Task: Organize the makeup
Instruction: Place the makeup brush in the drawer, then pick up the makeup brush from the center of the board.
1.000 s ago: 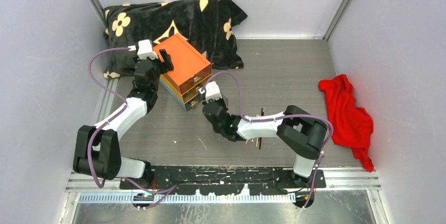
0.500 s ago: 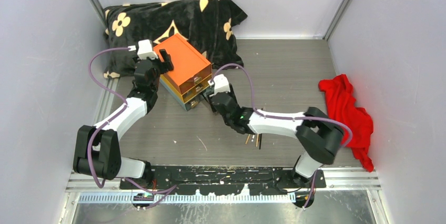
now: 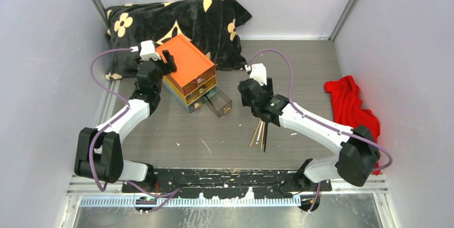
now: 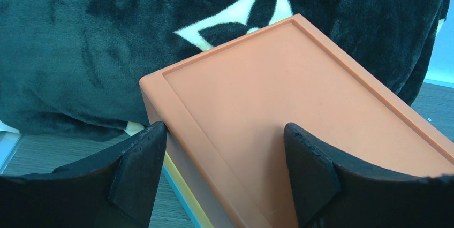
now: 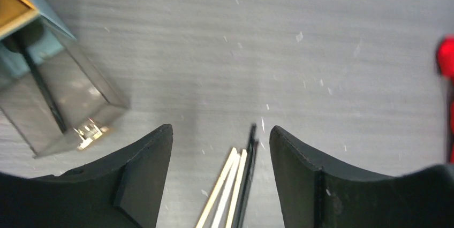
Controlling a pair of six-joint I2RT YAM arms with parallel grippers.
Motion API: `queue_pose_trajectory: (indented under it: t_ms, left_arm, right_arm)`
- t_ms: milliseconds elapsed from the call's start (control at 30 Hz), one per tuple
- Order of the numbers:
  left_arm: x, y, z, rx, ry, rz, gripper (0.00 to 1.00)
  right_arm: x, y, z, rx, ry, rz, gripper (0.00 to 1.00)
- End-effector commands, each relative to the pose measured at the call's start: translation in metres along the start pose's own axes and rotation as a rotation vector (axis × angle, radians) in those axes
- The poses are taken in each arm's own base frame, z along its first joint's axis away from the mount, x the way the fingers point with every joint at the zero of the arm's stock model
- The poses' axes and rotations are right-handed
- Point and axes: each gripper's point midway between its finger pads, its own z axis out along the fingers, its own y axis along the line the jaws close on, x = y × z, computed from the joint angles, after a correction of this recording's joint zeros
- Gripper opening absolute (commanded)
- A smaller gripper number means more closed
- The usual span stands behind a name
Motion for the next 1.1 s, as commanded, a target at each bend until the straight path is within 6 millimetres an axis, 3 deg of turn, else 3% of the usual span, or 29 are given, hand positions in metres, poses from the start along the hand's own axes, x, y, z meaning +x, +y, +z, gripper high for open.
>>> queue_pose_trajectory:
  t_ms: [0,100,233,333,533,867,1067]
  left_arm:
    - [0.129,-0.005,-0.035,0.112,0.44,0.13,0.77]
    - [0.129,-0.005,-0.036,0.112,0.436,0.131,0.77]
    - [0.129,-0.005,-0.036,0.112,0.435,0.13,0.77]
    - [0.129,-0.005,-0.036,0.112,0.436,0.13,0.77]
    - [0.129,-0.006,-0.035,0.114,0.439,0.131,0.77]
    - [0.13,-0.006,-0.035,0.114,0.441,0.132,0.77]
    - [0.129,-0.006,-0.036,0.115,0.437,0.131,0.77]
  right_arm:
    - [0.026,-0.042,-0.031,0.136,0.173,0.098,0.71]
    - [0.041,-0.061,-0.034,0.166,0.219,0.164,0.69]
    - [0.065,-0.076,-0.021,0.114,0.307,0.312,0.48]
    - [0.083,-0.085,-0.009,0.122,0.346,0.358,0.46]
    - [0.121,-0.072,0.012,0.098,0.469,0.314,0.46]
    - [0.14,-0.061,0.038,0.078,0.511,0.291,0.43]
    - [0.146,-0.064,0.048,0.095,0.525,0.289,0.43]
